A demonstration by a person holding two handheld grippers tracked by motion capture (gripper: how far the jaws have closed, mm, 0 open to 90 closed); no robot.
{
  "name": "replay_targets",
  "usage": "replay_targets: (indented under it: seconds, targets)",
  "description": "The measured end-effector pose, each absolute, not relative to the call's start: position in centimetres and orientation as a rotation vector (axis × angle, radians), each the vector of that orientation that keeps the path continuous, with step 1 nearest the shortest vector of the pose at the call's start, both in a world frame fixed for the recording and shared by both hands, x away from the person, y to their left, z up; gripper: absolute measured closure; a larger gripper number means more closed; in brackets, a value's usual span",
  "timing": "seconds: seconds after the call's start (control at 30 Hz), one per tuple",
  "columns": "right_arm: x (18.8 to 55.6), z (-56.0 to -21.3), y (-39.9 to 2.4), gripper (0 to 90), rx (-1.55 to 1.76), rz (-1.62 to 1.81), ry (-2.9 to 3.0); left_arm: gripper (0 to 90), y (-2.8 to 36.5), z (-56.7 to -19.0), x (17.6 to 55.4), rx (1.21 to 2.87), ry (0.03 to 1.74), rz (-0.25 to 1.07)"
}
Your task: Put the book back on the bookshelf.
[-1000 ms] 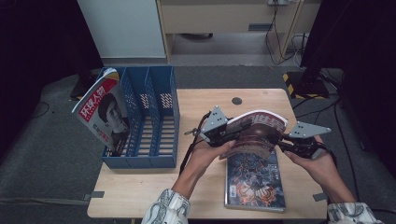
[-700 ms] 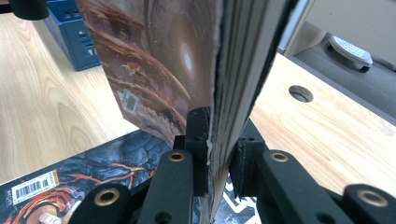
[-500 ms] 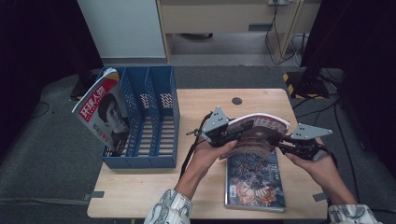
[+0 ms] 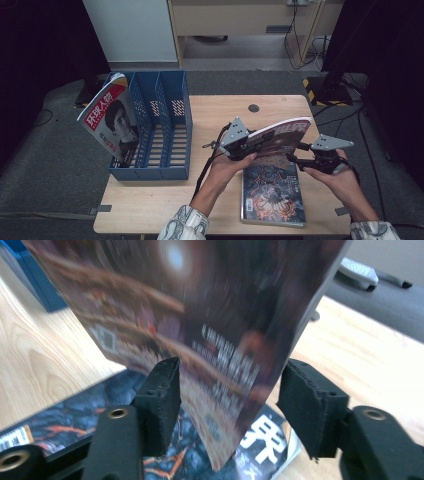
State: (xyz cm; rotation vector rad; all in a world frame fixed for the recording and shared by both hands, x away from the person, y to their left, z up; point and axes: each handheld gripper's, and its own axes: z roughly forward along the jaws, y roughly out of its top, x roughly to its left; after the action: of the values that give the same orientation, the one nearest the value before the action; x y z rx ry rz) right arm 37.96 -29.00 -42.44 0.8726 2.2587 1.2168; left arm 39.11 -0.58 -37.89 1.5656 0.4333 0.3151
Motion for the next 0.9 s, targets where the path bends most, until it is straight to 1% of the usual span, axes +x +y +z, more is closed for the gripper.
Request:
replay_targets:
  seconds: [0.03,0.07,0.2,0.27,0.3,0.6,0.9]
  targets:
    - [38.0,-43.3,-29.0,32.7,0.915,1.197,2.268,79.8,-0.6,-37.9,39.1,1.566,0.434,0.313]
    - [38.0,-43.3,-29.0,32.7,0.915,1.197,2.268,79.8,-0.6,-37.9,39.1,1.566,0.434,0.313]
    - [37.9,-45.6,-29.0,27.1,0.978,1.174,2.292,79.6,-0.5,-37.9,39.1,1.563,0.438,0.304]
    - [37.9,-46.4,-29.0,26.1,1.006,1.166,2.295,79.6,-0.5,-37.9,39.2,1.561,0.440,0.301]
    - [37.9,-47.4,-29.1,25.3,1.044,1.175,2.294,79.6,-0.5,-37.9,39.2,1.561,0.442,0.294]
    - [38.0,-48.9,-29.2,24.5,1.119,1.159,2.265,79.6,-0.5,-37.9,39.0,1.550,0.452,0.292]
    - [38.0,-49.9,-29.3,23.0,1.177,1.139,2.251,82.1,-0.2,-37.8,38.9,1.530,0.487,0.318]
